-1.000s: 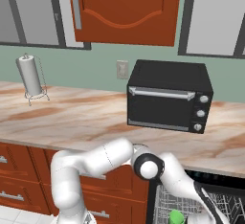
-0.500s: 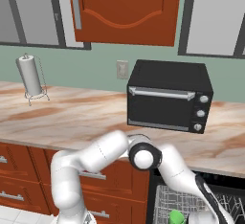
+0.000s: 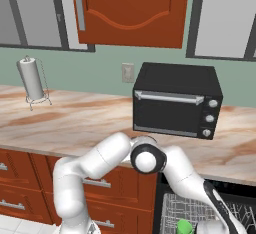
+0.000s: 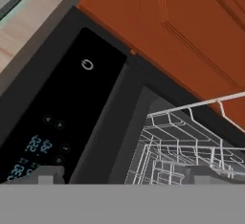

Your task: Pick up the cup and bowl from the counter, place them in the dishwasher, and close the dishwasher door.

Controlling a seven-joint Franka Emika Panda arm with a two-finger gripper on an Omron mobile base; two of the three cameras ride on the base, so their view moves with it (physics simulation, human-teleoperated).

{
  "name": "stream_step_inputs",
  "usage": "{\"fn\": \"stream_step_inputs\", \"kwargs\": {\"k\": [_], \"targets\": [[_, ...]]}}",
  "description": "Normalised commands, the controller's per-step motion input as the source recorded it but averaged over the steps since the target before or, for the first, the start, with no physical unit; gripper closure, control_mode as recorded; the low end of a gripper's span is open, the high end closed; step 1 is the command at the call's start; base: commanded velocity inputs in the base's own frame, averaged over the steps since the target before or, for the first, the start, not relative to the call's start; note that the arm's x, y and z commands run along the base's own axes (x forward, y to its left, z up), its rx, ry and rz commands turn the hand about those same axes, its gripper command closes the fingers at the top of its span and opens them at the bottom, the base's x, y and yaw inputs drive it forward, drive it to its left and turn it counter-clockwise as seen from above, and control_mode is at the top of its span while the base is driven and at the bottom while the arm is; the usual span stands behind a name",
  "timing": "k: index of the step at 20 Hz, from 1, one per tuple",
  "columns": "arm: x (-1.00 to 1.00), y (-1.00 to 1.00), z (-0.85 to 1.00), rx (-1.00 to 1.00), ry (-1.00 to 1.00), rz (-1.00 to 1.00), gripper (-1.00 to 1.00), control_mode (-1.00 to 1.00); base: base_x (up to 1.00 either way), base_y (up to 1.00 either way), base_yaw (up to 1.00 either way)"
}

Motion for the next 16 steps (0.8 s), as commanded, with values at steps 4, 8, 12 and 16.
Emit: {"fn": "stream_step_inputs", "kwargs": {"k": [4,8,12,16], "targets": [[-0.25,0.00,0.28,0.00,-0.11,0.00,-1.00,-1.00,0.00,0.00,0.00],[-0.37,0.09,0.02,0.02,-0.07,0.00,-1.00,-1.00,0.00,0.00,0.00],[-0.44,0.20,0.00,0.09,0.00,0.00,-1.00,-1.00,0.00,0.00,0.00],[-0.55,0.12,0.18,0.11,0.00,0.00,-1.00,-1.00,0.00,0.00,0.00]]}}
